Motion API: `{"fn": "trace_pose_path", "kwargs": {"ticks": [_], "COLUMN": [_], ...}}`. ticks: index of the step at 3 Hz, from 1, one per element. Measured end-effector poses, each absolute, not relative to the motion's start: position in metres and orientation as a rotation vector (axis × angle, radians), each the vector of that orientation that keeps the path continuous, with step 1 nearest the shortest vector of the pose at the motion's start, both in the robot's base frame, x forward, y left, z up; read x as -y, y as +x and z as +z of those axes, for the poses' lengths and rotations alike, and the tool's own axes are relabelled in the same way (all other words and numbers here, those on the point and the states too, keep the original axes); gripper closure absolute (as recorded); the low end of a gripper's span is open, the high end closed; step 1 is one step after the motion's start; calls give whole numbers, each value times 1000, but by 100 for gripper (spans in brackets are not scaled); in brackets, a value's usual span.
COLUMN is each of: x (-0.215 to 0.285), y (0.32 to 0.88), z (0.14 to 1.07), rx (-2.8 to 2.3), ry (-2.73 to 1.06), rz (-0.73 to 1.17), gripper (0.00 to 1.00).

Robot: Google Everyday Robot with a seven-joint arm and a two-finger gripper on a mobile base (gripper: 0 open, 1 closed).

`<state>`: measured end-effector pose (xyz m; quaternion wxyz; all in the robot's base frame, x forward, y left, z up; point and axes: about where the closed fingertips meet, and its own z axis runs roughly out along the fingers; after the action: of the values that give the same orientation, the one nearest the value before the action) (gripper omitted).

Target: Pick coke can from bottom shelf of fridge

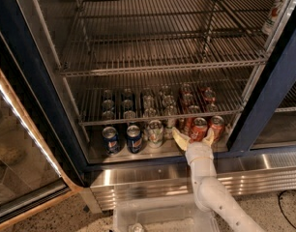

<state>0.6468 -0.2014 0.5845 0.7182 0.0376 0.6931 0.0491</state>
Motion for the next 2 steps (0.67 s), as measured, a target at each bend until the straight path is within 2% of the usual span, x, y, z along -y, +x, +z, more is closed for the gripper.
{"fn": "trace_pose_path", "kwargs": {"ticks": [1,2], "x": [199,198], "y": [652,656], "z": [586,587], "rx": [-1526,-1521], "ry": [82,78], "rz": [118,122], "gripper": [15,22]}}
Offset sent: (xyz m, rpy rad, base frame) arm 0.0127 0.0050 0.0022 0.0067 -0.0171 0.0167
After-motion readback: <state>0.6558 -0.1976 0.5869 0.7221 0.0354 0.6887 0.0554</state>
